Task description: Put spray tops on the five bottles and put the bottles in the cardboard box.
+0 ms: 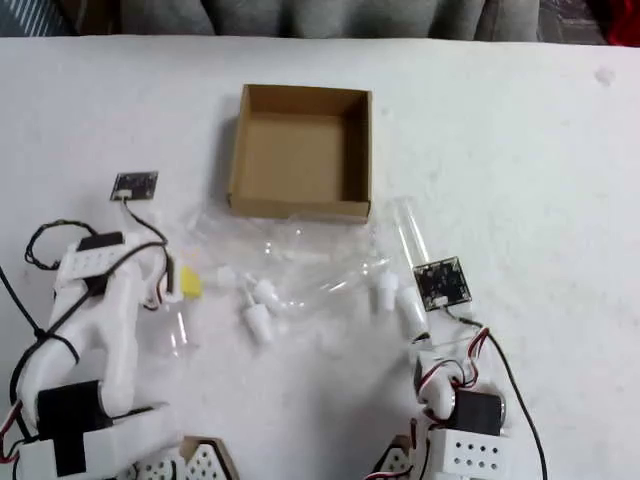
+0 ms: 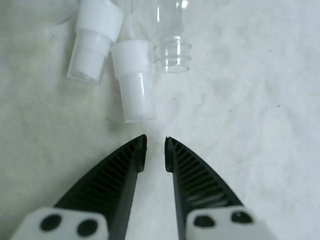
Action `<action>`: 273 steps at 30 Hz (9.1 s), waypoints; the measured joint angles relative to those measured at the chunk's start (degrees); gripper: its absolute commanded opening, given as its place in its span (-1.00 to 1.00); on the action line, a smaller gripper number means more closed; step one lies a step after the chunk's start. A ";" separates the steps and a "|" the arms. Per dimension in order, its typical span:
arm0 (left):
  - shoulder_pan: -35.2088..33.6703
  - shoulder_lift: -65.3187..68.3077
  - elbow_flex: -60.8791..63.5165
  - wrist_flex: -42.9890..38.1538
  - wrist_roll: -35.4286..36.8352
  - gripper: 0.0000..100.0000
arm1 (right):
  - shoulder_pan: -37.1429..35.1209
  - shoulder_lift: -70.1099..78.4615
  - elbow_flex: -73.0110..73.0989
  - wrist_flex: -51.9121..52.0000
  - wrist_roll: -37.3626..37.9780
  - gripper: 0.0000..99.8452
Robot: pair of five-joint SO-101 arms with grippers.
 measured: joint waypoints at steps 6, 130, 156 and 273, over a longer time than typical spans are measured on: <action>0.09 0.00 0.62 -2.90 4.92 -0.44 | 0.18 0.00 0.00 0.00 0.00 -0.93; -5.89 8.70 -7.56 -2.90 5.80 -0.94 | -56.18 84.13 -49.05 -14.95 -11.43 -0.97; -5.89 8.70 -7.56 -2.90 5.80 -0.94 | 22.86 50.55 -43.34 10.37 55.91 -0.97; -6.77 8.70 -7.56 -2.90 5.80 -0.94 | 46.86 101.10 -65.05 -17.49 -14.68 -0.92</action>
